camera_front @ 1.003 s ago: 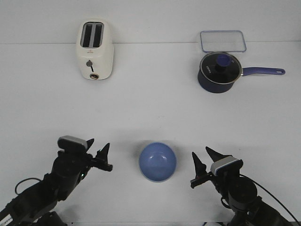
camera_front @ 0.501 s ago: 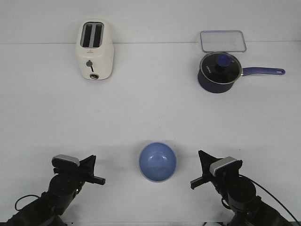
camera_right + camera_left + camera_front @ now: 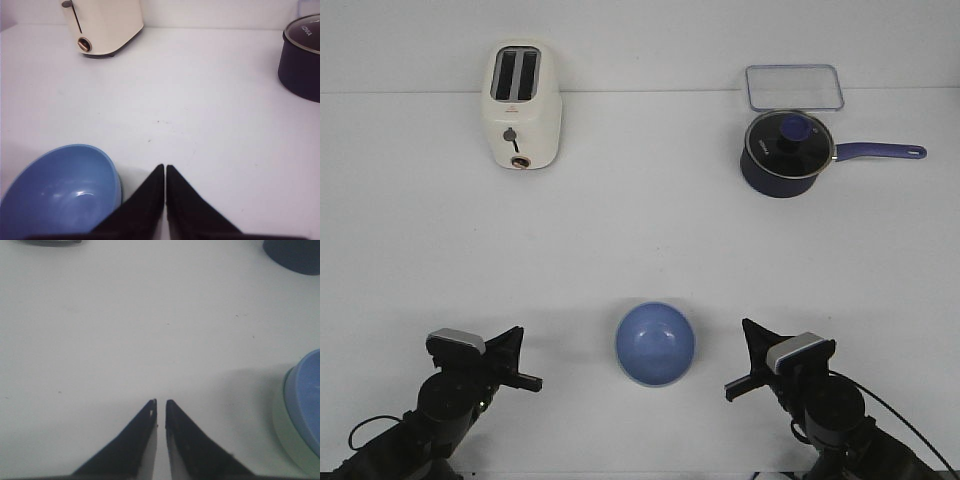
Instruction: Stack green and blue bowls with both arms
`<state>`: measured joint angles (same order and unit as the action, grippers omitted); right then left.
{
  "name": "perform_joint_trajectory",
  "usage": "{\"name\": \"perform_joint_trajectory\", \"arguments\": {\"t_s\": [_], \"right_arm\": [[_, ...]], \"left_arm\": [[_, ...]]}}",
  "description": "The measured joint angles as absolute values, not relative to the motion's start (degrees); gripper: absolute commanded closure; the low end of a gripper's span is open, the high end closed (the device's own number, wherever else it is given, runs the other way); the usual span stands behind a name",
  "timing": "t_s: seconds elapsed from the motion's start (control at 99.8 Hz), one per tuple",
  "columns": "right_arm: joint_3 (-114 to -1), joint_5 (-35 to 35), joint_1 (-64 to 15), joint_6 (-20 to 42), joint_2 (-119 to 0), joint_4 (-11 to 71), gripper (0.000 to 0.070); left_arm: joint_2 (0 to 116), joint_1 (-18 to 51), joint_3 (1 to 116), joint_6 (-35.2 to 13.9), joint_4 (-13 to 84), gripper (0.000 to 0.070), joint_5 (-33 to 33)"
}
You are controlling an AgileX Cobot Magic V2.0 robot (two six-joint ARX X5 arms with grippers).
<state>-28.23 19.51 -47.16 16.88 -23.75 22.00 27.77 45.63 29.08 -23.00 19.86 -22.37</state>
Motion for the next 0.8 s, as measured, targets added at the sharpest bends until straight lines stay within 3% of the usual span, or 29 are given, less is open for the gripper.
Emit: {"name": "perform_joint_trajectory", "arguments": {"t_s": [0.13, 0.231, 0.471, 0.632, 0.802], "right_arm": [[-28.23, 19.51, -47.16, 16.88, -23.75, 22.0, 0.0694], [-28.23, 19.53, -47.16, 16.88, -23.75, 22.0, 0.0694], [-28.23, 19.53, -47.16, 16.88, -23.75, 22.02, 0.0694], [-28.23, 19.53, -47.16, 16.88, -23.75, 22.0, 0.0694], [-28.23, 19.51, -47.16, 16.88, -23.75, 22.0, 0.0694]], "left_arm": [[27.27, 45.6, 29.08, -22.68, 20.08, 0.0688, -22.37], [24.32, 43.09, 28.67, -19.2, 19.09, 0.0688, -22.11], [12.45, 20.51, 14.74, -6.68, 2.83, 0.0688, -14.24], [4.86, 7.6, 6.39, -4.64, 1.8, 0.0688, -10.35], [0.64, 3.84, 2.35, -3.9, 0.4, 0.0688, -8.64]]}}
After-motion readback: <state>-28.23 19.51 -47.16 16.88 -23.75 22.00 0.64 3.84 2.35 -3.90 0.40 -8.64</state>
